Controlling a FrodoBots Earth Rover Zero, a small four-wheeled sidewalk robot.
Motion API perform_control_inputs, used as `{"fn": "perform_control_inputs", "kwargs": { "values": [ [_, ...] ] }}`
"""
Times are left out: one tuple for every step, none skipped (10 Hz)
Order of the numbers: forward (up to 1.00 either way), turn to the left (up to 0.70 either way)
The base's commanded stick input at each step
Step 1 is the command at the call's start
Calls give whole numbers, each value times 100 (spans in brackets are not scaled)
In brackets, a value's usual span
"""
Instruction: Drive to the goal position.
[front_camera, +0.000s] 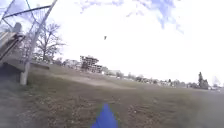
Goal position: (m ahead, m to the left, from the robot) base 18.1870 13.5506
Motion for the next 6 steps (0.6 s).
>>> {"fn": "perform_control_inputs", "kwargs": {
  "values": [
    [70,0],
    [70,0],
    [70,0],
    [70,0],
    [70,0],
    [70,0]
  ]
}}
